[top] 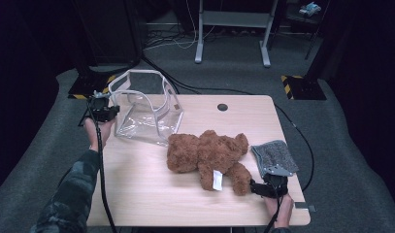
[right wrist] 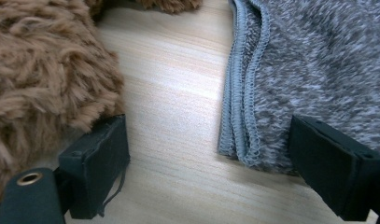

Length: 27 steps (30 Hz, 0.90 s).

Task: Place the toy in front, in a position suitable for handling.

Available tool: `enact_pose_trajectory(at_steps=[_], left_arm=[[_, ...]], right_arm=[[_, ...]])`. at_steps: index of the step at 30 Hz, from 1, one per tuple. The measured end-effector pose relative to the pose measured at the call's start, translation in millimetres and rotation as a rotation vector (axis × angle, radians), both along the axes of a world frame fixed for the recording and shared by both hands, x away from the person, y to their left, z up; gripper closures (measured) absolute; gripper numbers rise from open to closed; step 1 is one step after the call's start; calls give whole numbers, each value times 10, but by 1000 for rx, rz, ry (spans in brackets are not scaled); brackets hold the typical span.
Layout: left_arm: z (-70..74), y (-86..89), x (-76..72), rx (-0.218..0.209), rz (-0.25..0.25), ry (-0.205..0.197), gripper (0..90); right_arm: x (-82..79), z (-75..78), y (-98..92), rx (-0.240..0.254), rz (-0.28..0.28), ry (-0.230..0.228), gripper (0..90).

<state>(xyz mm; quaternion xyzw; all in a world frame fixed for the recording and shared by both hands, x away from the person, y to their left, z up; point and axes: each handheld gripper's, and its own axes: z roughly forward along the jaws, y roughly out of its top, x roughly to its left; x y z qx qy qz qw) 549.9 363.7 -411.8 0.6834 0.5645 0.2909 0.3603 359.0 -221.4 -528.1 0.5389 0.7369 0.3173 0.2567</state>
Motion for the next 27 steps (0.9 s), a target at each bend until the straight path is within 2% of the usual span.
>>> enact_pose_trajectory(at_steps=[3,8,13,27], left_arm=[[-17,22,-62,32,14,-16,866],[-6,101,-120,18,30,-1,866],[-12,179,-161,29,46,-9,866],[30,436,-220,34,120,43,866]], right_arm=[[0,0,0,0,0,0,124],[0,0,0,0,0,0,123],[-2,1,3,1,-3,1,123],[2,0,2,2,-2,2,123]])
